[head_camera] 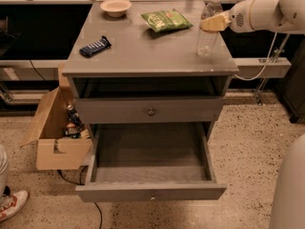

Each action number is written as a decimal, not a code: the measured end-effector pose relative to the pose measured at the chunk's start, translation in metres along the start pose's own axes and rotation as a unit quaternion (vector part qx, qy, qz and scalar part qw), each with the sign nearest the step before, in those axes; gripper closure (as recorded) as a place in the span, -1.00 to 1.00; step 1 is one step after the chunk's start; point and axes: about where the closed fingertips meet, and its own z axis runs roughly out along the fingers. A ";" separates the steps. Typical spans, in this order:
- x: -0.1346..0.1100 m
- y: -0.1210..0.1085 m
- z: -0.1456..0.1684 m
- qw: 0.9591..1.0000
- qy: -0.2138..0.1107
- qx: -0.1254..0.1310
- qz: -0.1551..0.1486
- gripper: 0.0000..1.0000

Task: Pick water bottle from middle drawer and place on counter

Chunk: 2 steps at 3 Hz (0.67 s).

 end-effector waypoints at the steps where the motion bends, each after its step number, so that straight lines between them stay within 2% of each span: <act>1: 0.002 -0.001 0.008 1.000 0.000 -0.002 -0.004 0.46; 2: 0.002 -0.001 0.008 1.000 0.000 -0.002 -0.004 -0.01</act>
Offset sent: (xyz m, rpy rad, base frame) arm 0.0057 0.0030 -0.0044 -0.0031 -0.0036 0.0055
